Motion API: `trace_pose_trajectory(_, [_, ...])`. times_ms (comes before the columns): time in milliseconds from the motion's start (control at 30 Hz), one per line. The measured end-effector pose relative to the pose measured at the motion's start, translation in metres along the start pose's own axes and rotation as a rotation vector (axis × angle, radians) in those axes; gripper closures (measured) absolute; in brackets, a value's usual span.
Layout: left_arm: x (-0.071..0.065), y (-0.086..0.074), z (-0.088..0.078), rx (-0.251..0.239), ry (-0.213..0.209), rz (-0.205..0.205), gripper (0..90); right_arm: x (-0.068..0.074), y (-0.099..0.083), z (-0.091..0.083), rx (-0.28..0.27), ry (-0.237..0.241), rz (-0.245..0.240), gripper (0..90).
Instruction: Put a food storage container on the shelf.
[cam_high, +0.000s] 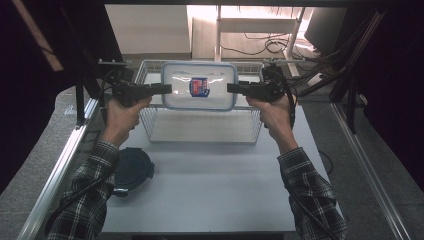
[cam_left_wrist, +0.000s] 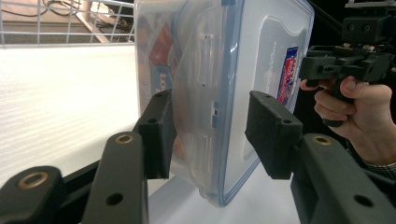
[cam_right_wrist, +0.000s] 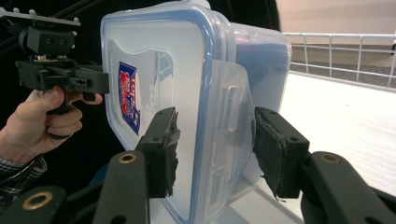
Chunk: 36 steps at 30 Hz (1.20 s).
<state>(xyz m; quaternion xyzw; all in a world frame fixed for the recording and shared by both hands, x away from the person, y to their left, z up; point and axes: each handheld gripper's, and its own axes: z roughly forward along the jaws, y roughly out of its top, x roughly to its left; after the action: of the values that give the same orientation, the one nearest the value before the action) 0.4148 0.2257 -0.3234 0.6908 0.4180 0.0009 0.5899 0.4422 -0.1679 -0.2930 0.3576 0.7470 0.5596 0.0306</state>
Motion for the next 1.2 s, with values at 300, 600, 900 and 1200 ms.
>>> trace_pose_trajectory(300, [0.011, -0.003, 0.009, -0.002, 0.003, -0.036, 52.4, -0.011, 0.002, 0.010, 0.013, -0.014, 0.020, 50.5])
trace_pose_trajectory(600, [0.009, -0.001, 0.012, 0.000, 0.042, -0.022, 51.0, -0.014, 0.005, 0.015, 0.031, -0.040, 0.021, 47.7])
trace_pose_trajectory(900, [0.004, 0.001, 0.021, 0.043, 0.118, 0.047, 39.9, -0.017, 0.005, 0.020, 0.019, -0.056, 0.012, 44.9])
trace_pose_trajectory(1200, [0.007, 0.000, 0.024, 0.040, 0.107, 0.025, 40.1, -0.018, 0.005, 0.022, 0.017, -0.093, -0.011, 41.5])
